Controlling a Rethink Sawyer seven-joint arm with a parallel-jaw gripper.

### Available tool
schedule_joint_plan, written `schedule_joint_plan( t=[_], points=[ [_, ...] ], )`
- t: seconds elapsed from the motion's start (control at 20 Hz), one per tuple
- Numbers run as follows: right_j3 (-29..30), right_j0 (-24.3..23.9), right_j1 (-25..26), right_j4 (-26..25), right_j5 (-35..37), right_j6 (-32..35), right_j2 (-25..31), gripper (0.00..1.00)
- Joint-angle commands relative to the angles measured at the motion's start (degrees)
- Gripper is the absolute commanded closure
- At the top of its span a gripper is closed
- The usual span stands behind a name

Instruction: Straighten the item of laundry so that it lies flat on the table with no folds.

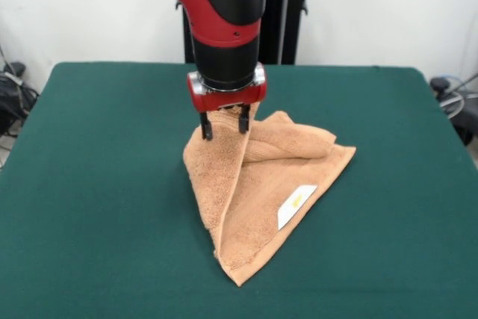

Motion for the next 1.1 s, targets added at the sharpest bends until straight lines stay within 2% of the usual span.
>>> schedule_joint_plan(
  t=[0.05,0.2,0.75,0.8,1.1],
  points=[
    [4.2,1.3,0.1,3.3,3.0,13.5,4.1,0.0],
    [4.6,2.2,-0.7,3.9,4.3,14.6,3.6,0.0],
    [7.1,1.6,-0.6,3.9,-2.8,13.9,4.4,0.0],
    [8.0,0.7,-0.8,4.2,-4.4,13.3,5.4,1.0],
    [9.2,-0.1,-1.0,4.2,-7.0,12.9,6.3,1.0]
  ],
)
